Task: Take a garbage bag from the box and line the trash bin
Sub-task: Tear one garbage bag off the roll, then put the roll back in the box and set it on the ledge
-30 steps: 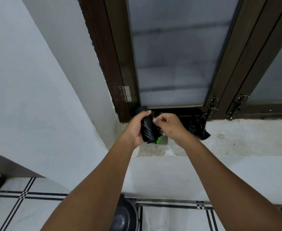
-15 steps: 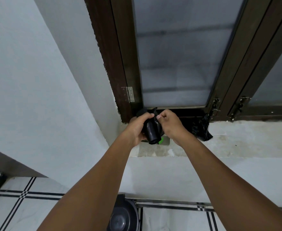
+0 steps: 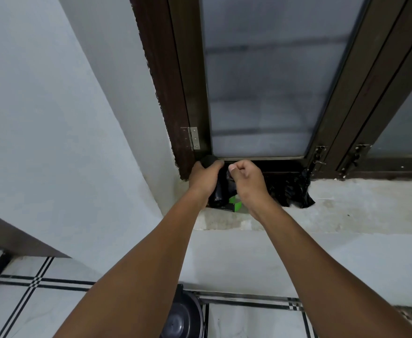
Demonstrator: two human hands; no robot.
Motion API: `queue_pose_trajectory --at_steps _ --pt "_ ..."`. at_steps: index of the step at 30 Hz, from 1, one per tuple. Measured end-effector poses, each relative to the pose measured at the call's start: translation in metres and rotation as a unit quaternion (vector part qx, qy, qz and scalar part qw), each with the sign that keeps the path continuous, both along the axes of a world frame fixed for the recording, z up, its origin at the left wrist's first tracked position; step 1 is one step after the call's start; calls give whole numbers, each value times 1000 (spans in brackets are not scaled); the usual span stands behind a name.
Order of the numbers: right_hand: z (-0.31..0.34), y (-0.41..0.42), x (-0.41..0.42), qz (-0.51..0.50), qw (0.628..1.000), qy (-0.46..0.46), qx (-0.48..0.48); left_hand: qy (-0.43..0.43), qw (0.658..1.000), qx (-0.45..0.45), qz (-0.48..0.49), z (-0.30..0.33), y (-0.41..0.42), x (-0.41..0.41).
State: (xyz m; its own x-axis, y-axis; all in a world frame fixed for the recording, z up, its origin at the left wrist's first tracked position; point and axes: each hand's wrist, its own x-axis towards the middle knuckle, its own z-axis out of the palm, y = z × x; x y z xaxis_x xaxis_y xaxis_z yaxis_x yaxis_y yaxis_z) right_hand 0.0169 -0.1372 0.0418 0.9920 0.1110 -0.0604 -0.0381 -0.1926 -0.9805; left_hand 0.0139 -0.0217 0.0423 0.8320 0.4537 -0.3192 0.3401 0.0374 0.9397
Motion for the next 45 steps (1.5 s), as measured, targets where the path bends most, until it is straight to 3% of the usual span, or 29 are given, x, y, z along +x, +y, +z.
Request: queue_pose_trajectory --at_steps 4,11,22,28,32,36,40,43,45 --pt "3 6 -2 49 999 -3 -24 10 1000 11 18 3 -6 0" --pt "5 -10 0 113 993 45 -5 29 997 38 -67 5 4 3" --pt "1 -34 9 66 994 -12 83 96 965 -221 -98 11 20 6" --pt "-6 -47 20 3 983 131 128 71 953 -283 -80 13 21 4" --pt "-8 -56 15 73 938 277 197 46 947 -307 -83 12 17 2" --pt "-5 -59 10 130 889 307 314 47 955 -269 -112 9 13 -1" --pt "-8 -56 12 77 932 238 264 42 969 -182 -160 8 13 -2" --pt "-12 -55 13 27 946 210 247 3 990 -9 -143 2 12 0" --pt "-13 -54 15 -14 955 186 230 -48 980 146 -128 -6 15 -3"
